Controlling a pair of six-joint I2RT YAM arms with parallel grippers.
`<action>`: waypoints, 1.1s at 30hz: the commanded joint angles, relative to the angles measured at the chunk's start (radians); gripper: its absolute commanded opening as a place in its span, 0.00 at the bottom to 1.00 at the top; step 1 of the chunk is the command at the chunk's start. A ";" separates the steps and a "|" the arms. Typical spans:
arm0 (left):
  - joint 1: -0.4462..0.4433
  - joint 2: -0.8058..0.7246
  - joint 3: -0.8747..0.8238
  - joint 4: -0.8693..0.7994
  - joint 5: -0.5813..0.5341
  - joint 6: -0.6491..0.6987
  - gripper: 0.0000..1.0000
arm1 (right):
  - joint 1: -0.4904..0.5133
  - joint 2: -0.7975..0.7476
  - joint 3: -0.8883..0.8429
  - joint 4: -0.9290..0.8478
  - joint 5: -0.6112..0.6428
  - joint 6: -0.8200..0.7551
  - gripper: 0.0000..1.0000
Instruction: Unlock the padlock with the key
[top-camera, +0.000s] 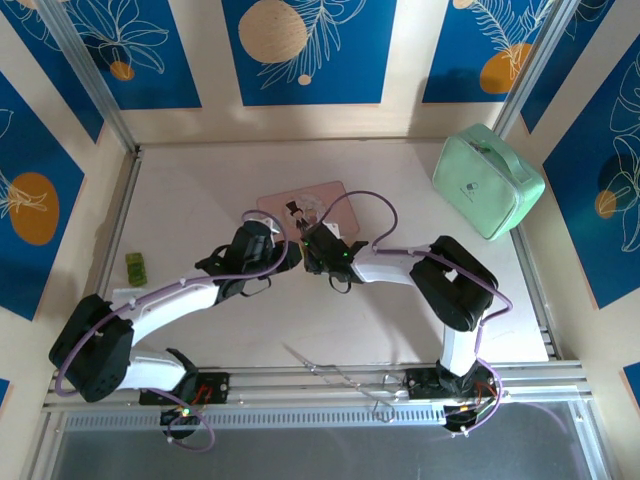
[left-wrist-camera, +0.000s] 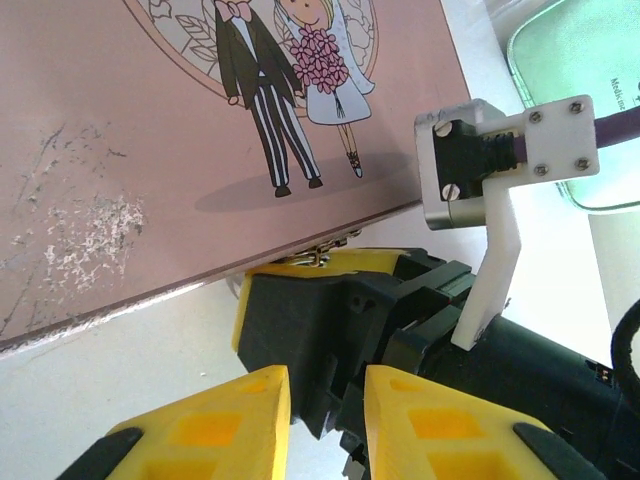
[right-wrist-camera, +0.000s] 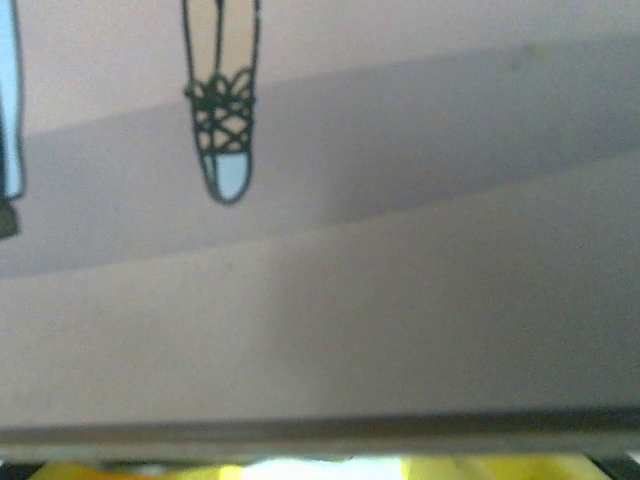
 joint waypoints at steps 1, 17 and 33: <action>0.012 0.009 -0.012 0.015 0.024 0.032 0.26 | -0.007 -0.012 -0.010 0.037 -0.021 -0.034 0.41; 0.013 -0.005 -0.029 0.005 0.022 0.035 0.22 | -0.018 0.020 0.047 0.031 -0.027 -0.084 0.19; -0.036 0.230 -0.389 0.912 0.056 0.050 0.61 | -0.022 0.048 0.318 -0.556 -0.251 0.011 0.00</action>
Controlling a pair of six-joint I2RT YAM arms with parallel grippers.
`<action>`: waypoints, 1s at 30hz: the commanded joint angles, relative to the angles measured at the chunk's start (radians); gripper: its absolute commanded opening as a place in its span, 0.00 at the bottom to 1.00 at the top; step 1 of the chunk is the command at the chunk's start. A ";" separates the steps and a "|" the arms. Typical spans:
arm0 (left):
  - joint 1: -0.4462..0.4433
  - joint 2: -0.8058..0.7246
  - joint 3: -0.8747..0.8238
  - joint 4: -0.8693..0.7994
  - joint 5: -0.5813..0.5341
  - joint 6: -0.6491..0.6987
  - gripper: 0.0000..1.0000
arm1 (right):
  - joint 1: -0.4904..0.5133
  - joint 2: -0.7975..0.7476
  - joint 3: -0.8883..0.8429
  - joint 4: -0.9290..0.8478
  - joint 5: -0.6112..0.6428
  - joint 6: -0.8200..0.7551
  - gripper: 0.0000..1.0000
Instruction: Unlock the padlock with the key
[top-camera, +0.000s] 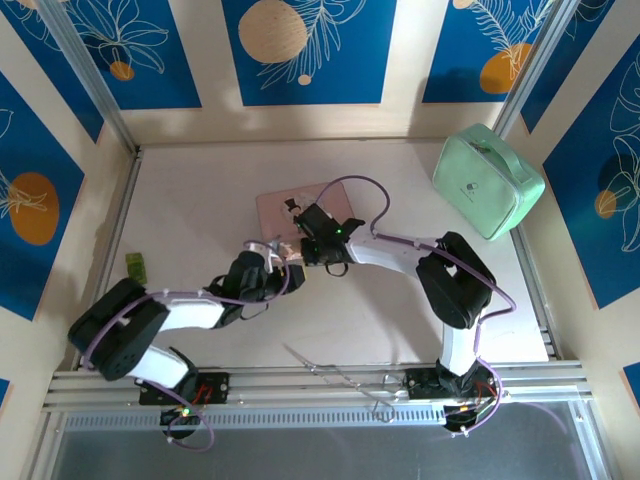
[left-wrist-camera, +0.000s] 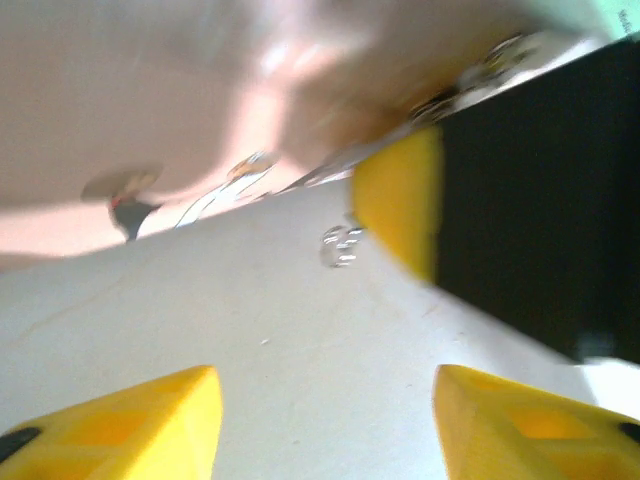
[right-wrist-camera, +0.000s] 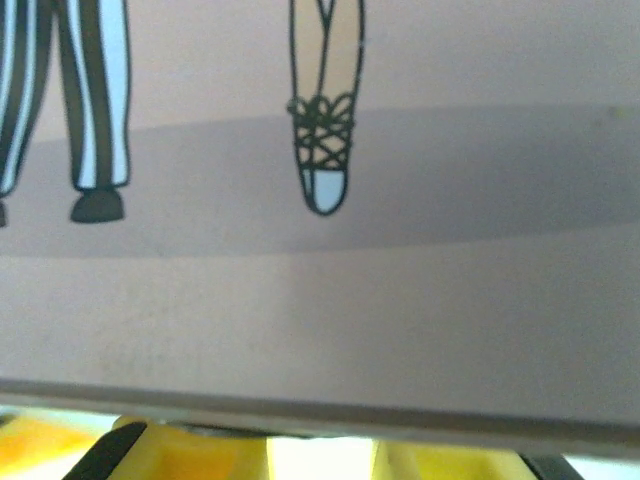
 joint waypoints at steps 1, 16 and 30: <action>-0.027 0.085 -0.054 0.351 -0.007 0.003 0.61 | -0.010 0.035 0.071 -0.189 -0.122 0.021 0.00; -0.082 0.367 -0.083 0.732 -0.043 0.020 0.39 | -0.074 0.093 0.112 -0.261 -0.351 0.042 0.00; -0.093 0.428 -0.056 0.732 -0.062 -0.001 0.31 | -0.096 0.093 0.127 -0.249 -0.437 0.071 0.00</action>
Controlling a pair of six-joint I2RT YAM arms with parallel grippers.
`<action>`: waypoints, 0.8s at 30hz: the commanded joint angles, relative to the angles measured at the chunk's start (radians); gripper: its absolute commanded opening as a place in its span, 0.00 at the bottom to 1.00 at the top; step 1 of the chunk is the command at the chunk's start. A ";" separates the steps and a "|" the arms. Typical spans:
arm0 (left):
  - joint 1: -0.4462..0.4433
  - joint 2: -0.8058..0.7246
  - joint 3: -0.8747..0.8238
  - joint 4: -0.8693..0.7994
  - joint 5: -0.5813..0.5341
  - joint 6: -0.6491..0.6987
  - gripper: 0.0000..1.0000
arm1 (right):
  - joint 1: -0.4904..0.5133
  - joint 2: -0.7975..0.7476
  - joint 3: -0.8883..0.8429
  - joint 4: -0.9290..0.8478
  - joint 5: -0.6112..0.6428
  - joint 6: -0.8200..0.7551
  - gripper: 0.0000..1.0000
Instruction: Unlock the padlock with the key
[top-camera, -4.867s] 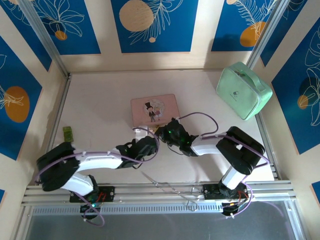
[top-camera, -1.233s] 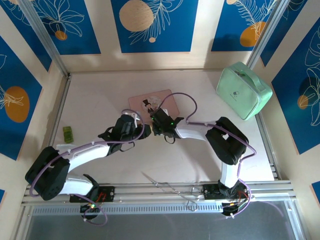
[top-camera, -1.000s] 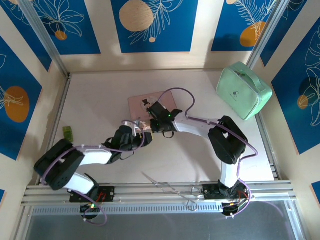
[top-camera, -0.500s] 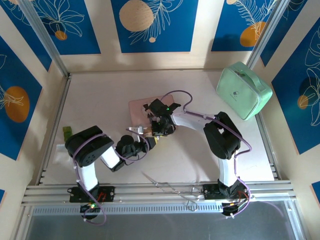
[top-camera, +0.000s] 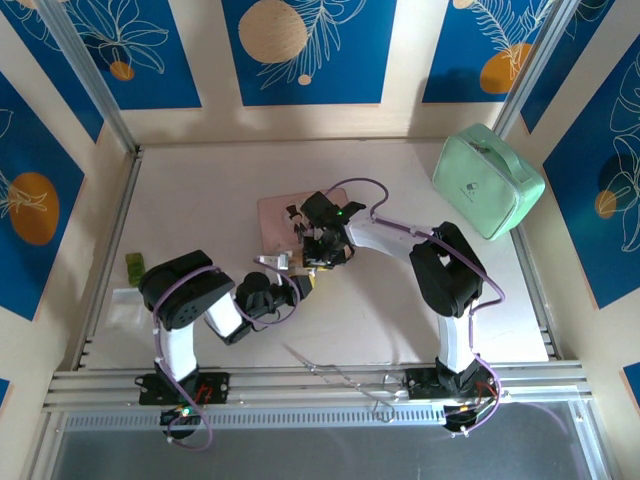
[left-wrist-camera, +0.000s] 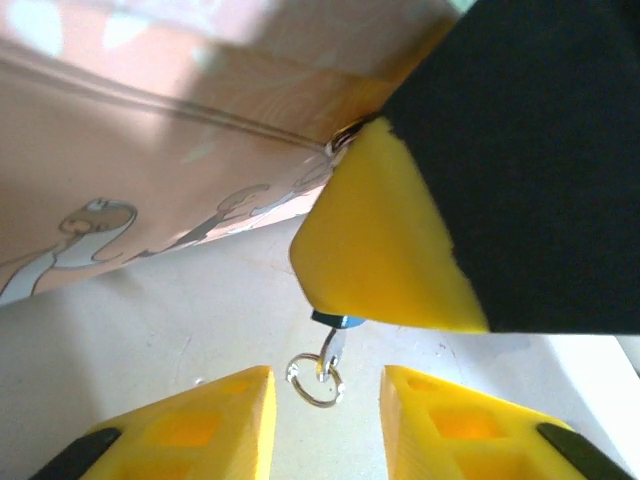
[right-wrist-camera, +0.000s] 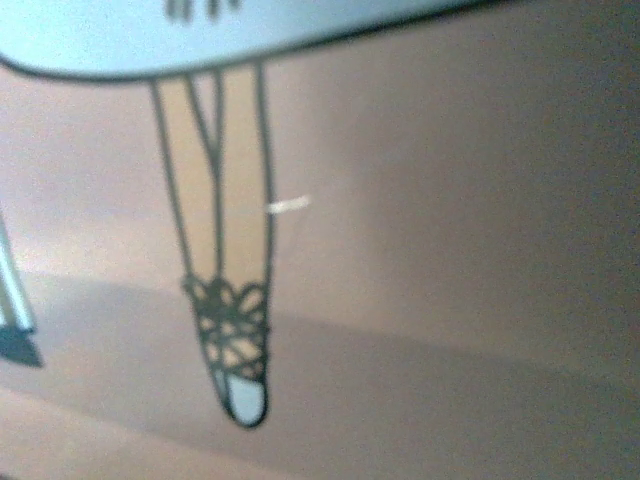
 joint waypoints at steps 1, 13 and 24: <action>-0.008 0.032 0.020 0.034 -0.013 -0.001 0.30 | -0.007 0.007 0.010 -0.047 -0.121 0.051 0.00; -0.008 0.048 0.087 0.033 -0.014 0.002 0.13 | -0.003 0.026 -0.007 -0.023 -0.159 0.094 0.00; -0.012 0.016 0.036 0.015 -0.097 0.007 0.00 | -0.002 0.009 -0.045 0.030 -0.149 0.132 0.12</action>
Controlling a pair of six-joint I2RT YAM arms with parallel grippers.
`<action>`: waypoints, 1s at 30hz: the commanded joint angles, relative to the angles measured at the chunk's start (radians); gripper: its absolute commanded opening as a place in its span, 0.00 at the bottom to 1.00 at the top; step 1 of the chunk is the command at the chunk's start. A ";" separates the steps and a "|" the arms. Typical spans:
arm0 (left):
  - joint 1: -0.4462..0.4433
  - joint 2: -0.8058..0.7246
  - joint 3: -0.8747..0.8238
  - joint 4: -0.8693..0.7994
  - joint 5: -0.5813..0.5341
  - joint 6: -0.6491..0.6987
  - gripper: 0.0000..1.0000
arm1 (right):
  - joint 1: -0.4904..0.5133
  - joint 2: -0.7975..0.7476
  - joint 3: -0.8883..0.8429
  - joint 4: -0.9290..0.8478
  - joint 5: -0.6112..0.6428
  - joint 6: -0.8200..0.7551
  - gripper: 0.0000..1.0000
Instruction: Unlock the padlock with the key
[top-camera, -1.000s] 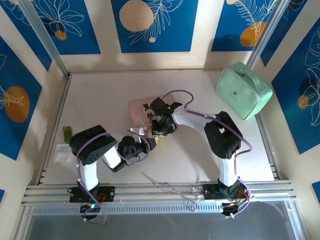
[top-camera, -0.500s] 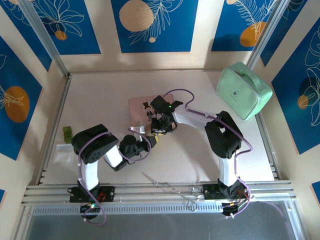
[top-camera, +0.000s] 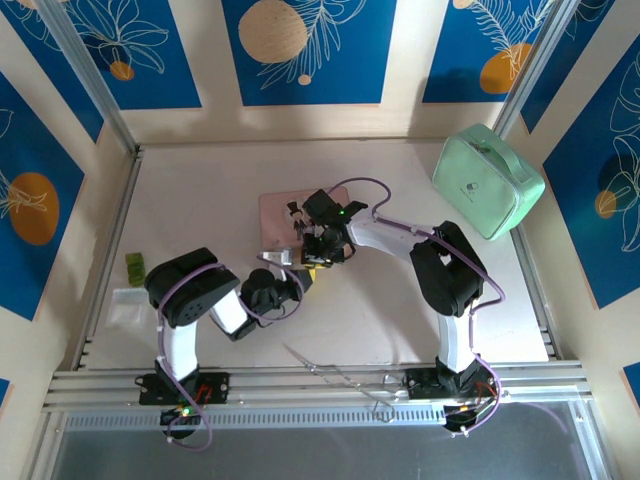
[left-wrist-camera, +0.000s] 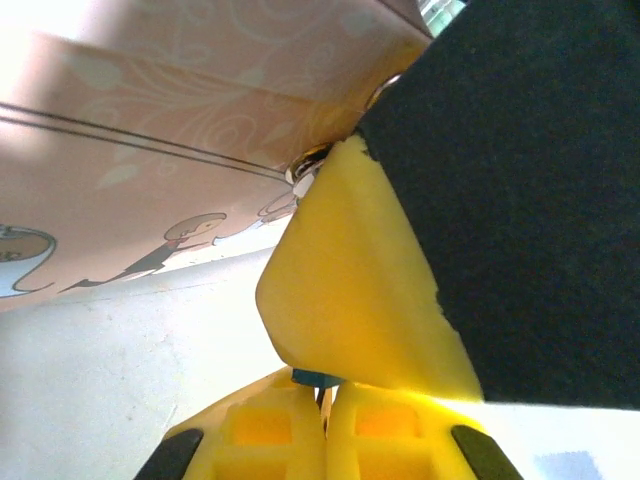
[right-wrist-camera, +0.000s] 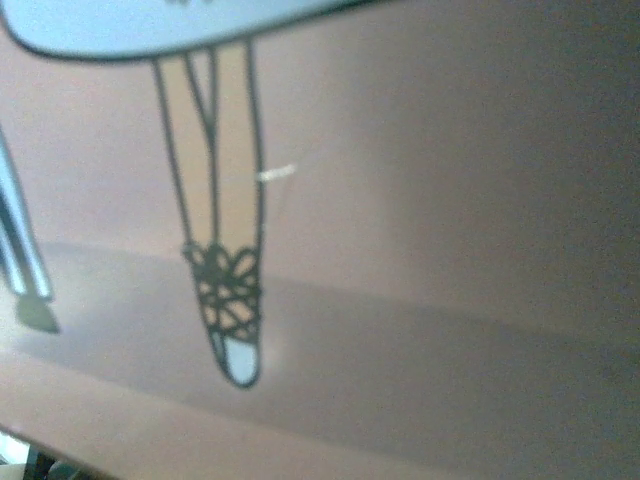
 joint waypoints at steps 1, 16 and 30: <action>-0.005 -0.007 -0.014 0.032 -0.038 -0.003 0.00 | 0.008 -0.004 -0.046 -0.004 -0.109 0.091 0.24; -0.008 -0.044 -0.005 0.035 -0.002 -0.070 0.00 | 0.013 -0.051 -0.141 0.172 0.034 0.107 0.38; -0.007 -0.056 -0.025 0.035 -0.036 -0.080 0.16 | 0.038 -0.059 -0.144 0.181 0.122 0.088 0.04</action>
